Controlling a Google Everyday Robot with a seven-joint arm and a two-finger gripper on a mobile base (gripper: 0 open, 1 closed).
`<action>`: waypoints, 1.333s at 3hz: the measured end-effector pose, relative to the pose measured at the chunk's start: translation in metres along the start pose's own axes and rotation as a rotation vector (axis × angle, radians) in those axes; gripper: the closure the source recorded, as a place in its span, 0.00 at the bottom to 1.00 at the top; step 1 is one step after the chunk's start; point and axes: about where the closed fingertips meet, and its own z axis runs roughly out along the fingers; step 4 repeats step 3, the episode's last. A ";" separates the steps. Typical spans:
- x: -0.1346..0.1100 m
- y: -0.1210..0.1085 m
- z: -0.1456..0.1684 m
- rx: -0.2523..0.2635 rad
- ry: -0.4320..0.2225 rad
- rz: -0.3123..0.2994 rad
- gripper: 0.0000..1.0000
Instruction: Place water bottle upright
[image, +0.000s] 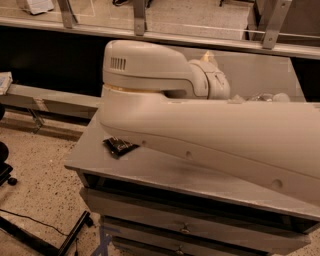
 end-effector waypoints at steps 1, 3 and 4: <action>0.000 0.000 0.000 0.000 0.000 0.000 0.00; 0.000 0.000 0.000 0.000 0.000 0.000 0.00; 0.000 0.000 0.000 0.000 0.000 0.000 0.00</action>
Offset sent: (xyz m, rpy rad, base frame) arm -0.0361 0.0204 0.0836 0.0170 0.0974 -0.0456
